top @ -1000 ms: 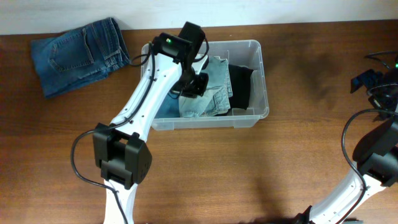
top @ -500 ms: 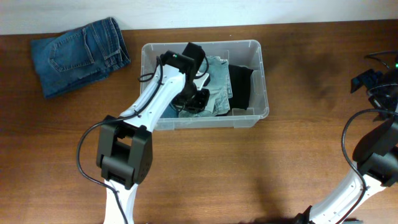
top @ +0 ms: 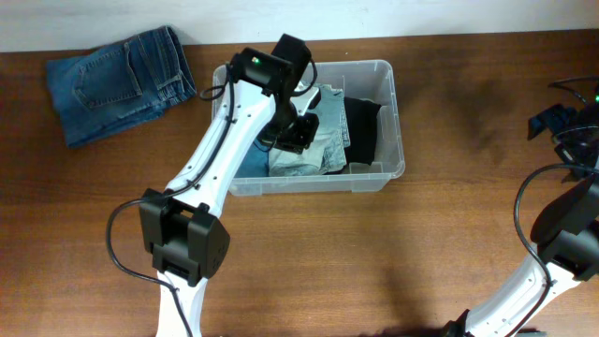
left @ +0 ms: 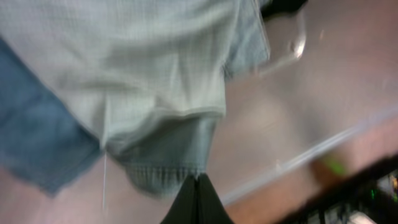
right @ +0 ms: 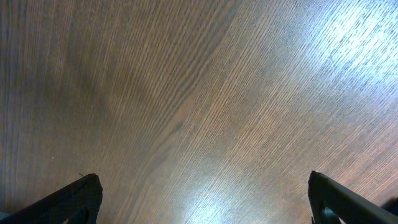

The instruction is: Pack container

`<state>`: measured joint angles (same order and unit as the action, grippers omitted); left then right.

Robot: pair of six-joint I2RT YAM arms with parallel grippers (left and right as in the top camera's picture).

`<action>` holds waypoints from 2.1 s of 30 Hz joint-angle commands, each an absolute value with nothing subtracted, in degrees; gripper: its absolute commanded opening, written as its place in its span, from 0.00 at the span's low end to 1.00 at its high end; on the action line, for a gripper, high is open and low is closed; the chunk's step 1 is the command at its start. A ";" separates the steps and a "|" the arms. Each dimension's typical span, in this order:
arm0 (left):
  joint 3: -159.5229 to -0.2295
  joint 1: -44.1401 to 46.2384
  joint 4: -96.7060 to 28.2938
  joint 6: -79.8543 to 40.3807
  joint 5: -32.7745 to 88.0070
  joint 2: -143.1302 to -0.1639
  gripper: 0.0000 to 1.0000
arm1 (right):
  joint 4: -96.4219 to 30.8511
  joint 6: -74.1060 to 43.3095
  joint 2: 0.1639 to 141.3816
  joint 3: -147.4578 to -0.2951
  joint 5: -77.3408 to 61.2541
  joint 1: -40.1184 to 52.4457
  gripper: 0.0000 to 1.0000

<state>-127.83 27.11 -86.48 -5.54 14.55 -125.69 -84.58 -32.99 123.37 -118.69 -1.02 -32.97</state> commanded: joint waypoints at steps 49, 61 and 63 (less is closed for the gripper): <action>-117.45 27.51 -83.53 -2.94 15.70 -131.63 0.01 | -84.55 -33.50 122.30 -118.50 -0.14 -33.04 0.98; -117.40 27.57 -76.03 -2.96 15.66 -133.88 0.01 | -84.55 -33.50 122.30 -118.50 -0.14 -33.04 0.99; -117.49 27.57 -73.43 -2.96 15.66 -133.86 0.01 | -84.55 -33.50 122.30 -118.50 -0.14 -33.04 0.99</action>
<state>-117.95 27.24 -76.34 -3.84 14.68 -132.77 -84.58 -33.01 123.37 -118.69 -1.04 -32.97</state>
